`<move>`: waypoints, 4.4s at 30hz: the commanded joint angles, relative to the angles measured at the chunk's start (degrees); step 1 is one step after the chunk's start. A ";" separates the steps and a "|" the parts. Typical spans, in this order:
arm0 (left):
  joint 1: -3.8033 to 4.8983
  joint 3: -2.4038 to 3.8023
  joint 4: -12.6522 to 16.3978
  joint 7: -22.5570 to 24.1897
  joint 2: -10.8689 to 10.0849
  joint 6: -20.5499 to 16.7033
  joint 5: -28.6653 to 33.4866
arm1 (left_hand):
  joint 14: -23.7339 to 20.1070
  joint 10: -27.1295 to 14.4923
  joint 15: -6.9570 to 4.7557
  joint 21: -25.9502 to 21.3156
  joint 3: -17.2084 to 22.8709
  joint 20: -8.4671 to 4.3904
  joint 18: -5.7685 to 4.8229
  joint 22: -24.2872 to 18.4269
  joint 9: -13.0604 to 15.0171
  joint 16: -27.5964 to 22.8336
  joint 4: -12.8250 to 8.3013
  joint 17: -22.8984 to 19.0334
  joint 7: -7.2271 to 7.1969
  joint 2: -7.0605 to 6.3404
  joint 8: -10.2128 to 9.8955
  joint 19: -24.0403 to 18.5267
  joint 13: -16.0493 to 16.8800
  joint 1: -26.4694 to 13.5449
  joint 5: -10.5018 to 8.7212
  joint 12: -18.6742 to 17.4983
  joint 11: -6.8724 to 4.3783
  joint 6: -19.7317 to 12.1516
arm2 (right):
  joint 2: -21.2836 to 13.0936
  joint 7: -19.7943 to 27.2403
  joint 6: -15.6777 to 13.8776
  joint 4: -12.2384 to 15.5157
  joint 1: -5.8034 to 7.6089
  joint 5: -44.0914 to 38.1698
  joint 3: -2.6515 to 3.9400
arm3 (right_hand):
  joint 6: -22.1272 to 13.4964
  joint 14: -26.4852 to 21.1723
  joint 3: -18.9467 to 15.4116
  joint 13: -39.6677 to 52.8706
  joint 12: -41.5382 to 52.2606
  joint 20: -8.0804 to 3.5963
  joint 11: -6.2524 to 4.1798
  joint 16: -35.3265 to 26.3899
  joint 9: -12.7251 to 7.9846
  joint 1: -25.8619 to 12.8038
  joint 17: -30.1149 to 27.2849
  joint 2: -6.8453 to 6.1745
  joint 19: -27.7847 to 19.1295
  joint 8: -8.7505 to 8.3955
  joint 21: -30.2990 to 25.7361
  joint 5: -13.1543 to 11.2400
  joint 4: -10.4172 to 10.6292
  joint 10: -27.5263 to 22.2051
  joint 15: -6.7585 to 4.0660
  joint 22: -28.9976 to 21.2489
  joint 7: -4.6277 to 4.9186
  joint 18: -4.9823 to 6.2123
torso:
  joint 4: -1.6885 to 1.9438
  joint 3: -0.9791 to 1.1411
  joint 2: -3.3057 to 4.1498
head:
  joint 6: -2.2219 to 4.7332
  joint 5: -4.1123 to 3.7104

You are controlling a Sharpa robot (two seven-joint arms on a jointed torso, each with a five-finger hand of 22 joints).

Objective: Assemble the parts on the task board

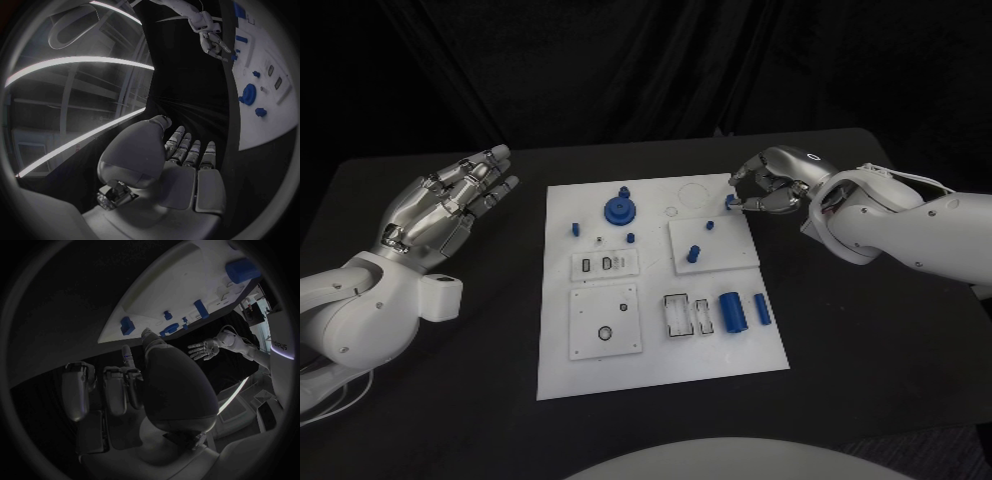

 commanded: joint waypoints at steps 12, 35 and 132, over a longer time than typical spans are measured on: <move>-0.22 0.03 -0.20 9.10 0.33 2.08 -0.53 | 0.69 1.20 1.34 0.06 0.67 1.08 -0.78 0.13 0.32 1.44 -0.46 0.27 0.93 -0.05 0.78 0.23 0.29 0.66 0.41 2.00 1.92 2.26 | 0.95 -1.06 0.23 -1.03 -0.51 -0.12 0.03 | -1.57 6.13 -0.03 15.08 0.15 0.12 0.03 0.15 -1.24 3.25 15.09 0.01 1.06 -1.08 -0.79 4.07 -0.44 5.97 -0.21 12.35 -0.15 0.72 | 0.03 -0.21 -0.12 | -0.06 0.20; -0.39 0.03 -0.45 8.53 0.37 2.42 -0.53 | 0.82 1.31 1.56 0.11 0.89 1.24 -0.85 0.18 0.29 1.71 -0.57 0.32 1.01 -0.04 0.76 0.30 0.28 0.71 0.45 2.15 2.22 2.11 | 2.05 -1.92 2.13 -2.28 -1.01 -0.12 0.04 | -0.83 6.13 0.20 15.08 0.15 -0.04 -0.08 0.15 -1.46 4.73 15.09 0.21 0.62 -0.64 -1.43 5.73 -0.62 5.97 -0.36 12.13 -0.22 0.88 | 0.05 -0.28 -0.02 | -0.22 1.18; -1.10 0.03 -1.32 5.46 1.43 4.72 0.41 | 1.29 1.45 2.70 0.25 1.74 2.21 -1.04 0.30 0.30 2.76 -0.87 0.47 1.75 0.01 0.83 0.57 0.27 0.63 0.38 2.59 3.22 2.29 | 14.43 -12.46 1.86 12.38 -2.43 -11.74 0.23 | 9.79 6.13 0.78 15.08 0.15 -1.07 -1.16 0.15 5.83 6.80 15.09 2.60 0.46 6.84 -2.15 13.33 -3.05 5.97 -1.44 11.88 -2.41 1.08 | 0.40 -0.95 0.13 | -2.13 6.03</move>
